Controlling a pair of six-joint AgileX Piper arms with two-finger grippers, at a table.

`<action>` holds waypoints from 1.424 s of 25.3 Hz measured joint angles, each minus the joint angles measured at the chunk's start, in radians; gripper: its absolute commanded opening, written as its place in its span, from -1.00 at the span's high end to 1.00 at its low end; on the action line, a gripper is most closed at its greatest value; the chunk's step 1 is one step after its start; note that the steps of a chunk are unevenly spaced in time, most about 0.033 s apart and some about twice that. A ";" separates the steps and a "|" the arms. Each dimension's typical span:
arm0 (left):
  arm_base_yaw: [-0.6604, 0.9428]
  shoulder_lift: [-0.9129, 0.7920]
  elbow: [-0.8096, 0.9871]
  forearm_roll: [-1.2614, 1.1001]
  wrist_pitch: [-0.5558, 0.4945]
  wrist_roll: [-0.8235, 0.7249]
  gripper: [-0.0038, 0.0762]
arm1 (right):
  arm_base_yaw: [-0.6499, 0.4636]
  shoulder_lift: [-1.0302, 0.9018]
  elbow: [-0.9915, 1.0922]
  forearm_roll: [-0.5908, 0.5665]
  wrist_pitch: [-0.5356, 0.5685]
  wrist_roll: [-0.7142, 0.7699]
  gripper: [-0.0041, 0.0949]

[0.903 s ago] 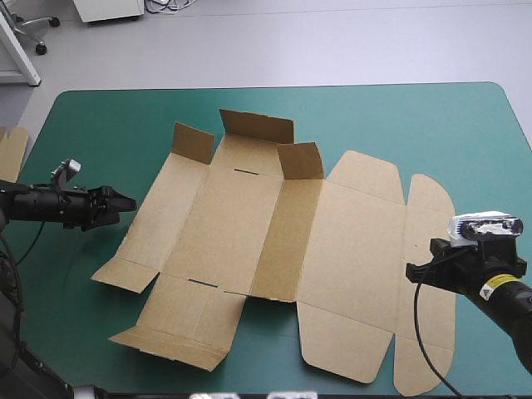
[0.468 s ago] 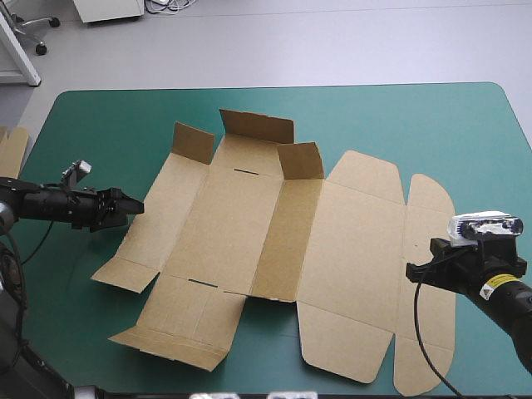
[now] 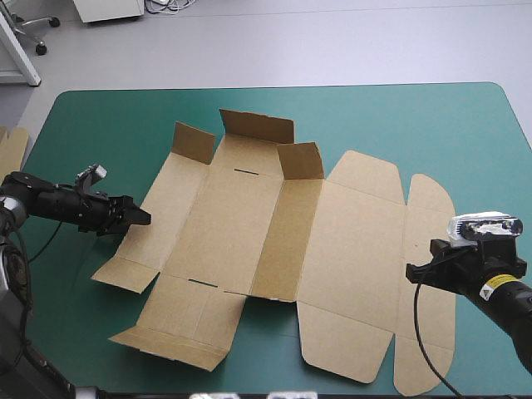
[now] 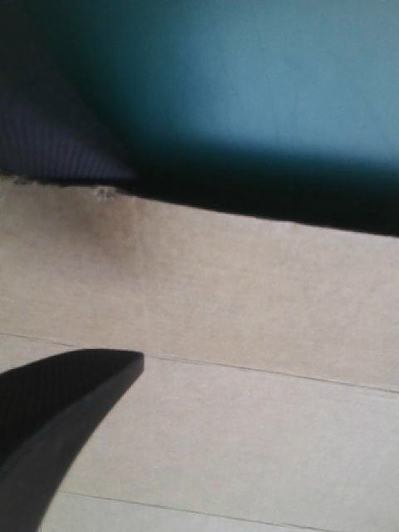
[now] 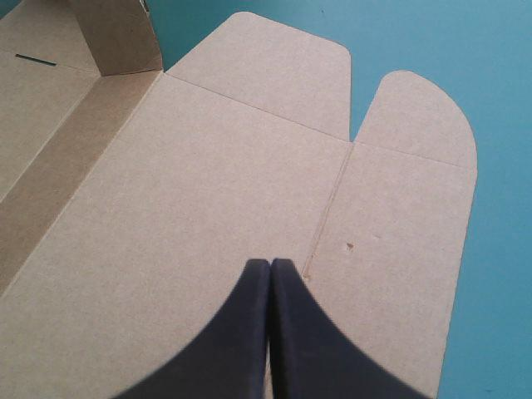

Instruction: Fold the box

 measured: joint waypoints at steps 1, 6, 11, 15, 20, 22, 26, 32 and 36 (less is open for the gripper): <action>0.000 0.000 0.000 0.000 0.000 -0.003 -0.13 | 0.000 0.000 0.000 0.000 0.001 0.000 0.99; -0.002 0.000 0.014 -0.008 -0.001 -0.018 -0.13 | 0.000 0.000 0.000 0.000 0.007 0.000 0.99; -0.077 -0.003 0.058 -0.024 0.006 -0.018 -0.13 | 0.000 0.000 0.000 0.000 0.006 0.000 0.99; -0.126 -0.010 0.058 0.008 0.007 -0.041 -0.13 | 0.000 0.000 0.000 0.000 0.005 0.000 0.99; -0.149 -0.015 0.058 0.019 0.008 -0.046 0.02 | 0.000 0.000 0.000 -0.001 0.003 0.000 0.99; -0.151 -0.015 0.058 0.019 0.007 -0.050 0.09 | 0.000 0.000 0.000 -0.001 0.003 0.000 0.99; -0.155 -0.015 0.062 0.022 0.003 -0.052 0.13 | 0.000 0.000 0.000 -0.001 -0.007 0.000 0.99; -0.209 -0.015 0.063 0.026 0.000 -0.053 0.13 | 0.000 0.000 0.000 -0.001 -0.019 0.000 0.99; -0.239 -0.017 0.066 0.027 0.001 -0.052 0.13 | 0.000 0.000 0.000 -0.001 -0.020 0.000 0.99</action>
